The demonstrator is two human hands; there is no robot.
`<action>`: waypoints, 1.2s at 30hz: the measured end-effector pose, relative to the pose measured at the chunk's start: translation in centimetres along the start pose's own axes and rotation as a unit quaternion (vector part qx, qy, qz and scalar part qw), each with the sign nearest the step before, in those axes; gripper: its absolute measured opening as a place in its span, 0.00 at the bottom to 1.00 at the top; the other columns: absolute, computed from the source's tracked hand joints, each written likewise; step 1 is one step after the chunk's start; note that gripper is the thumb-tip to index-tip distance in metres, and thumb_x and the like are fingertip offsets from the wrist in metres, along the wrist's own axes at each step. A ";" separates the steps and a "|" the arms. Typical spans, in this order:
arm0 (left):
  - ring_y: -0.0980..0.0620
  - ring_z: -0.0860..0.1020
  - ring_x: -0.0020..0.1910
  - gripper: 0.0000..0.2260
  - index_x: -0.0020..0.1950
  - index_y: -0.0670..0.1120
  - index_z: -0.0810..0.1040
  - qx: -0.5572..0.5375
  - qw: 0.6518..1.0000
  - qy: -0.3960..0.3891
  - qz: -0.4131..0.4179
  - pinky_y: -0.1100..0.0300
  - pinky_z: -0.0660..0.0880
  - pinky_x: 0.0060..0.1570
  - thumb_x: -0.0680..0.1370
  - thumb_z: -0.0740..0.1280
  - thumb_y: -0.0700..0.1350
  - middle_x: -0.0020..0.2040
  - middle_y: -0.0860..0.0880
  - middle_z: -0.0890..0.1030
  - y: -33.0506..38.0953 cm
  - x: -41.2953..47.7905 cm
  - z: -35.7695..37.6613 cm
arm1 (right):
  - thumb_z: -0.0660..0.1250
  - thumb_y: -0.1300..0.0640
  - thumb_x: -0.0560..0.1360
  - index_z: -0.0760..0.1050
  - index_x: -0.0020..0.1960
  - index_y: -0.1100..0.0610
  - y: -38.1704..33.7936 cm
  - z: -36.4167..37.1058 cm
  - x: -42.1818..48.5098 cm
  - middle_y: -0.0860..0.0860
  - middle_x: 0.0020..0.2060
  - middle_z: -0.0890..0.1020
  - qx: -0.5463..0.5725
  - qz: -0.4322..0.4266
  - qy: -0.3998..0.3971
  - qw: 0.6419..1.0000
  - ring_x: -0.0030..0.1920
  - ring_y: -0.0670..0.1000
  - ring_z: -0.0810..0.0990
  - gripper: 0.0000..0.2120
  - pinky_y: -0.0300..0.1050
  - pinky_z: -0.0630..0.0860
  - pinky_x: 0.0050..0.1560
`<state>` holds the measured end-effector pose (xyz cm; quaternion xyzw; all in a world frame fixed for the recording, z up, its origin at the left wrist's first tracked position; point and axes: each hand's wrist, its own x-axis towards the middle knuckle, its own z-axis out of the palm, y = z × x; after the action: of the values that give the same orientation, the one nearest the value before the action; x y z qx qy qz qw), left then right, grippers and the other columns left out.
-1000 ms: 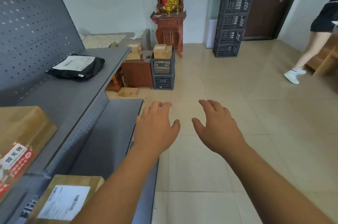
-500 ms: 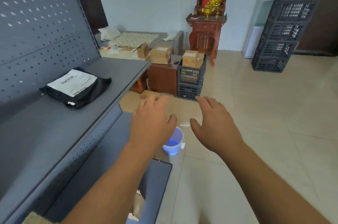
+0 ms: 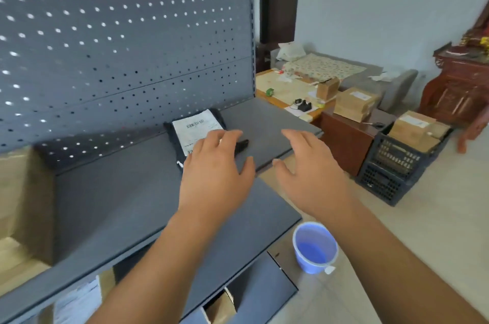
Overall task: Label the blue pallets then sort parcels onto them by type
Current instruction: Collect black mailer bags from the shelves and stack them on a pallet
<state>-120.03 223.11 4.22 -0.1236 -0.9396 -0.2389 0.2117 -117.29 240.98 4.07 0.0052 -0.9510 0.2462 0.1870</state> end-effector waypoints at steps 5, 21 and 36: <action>0.48 0.72 0.64 0.21 0.70 0.55 0.72 -0.019 0.996 0.038 -0.075 0.49 0.72 0.59 0.78 0.66 0.55 0.68 0.55 0.73 -4.6 3.5 -0.9 | 0.60 0.44 0.81 0.63 0.77 0.49 -3.1 4.1 5.9 0.49 0.72 0.71 0.063 -0.026 -0.028 0.997 0.72 0.52 0.67 0.26 0.51 0.69 0.65; 0.49 0.77 0.54 0.12 0.57 0.52 0.78 -0.055 0.939 -0.044 -0.338 0.55 0.73 0.48 0.77 0.63 0.55 0.56 0.53 0.79 -10.4 7.6 2.2 | 0.67 0.48 0.77 0.71 0.70 0.53 -4.2 10.8 16.1 0.50 0.62 0.80 0.124 -0.015 -0.208 0.970 0.61 0.54 0.78 0.22 0.46 0.71 0.49; 0.64 0.81 0.41 0.09 0.54 0.57 0.80 -0.166 0.879 0.118 -0.430 0.68 0.75 0.33 0.75 0.66 0.48 0.42 0.65 0.83 -6.5 7.6 2.6 | 0.64 0.53 0.79 0.75 0.69 0.49 -2.3 10.8 18.1 0.39 0.58 0.79 0.317 -0.063 -0.246 0.914 0.55 0.41 0.77 0.18 0.42 0.72 0.51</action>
<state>-129.80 219.87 3.04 0.2884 -0.8147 -0.4720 0.1738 -137.70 235.37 2.91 0.1848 -0.8366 0.5134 -0.0495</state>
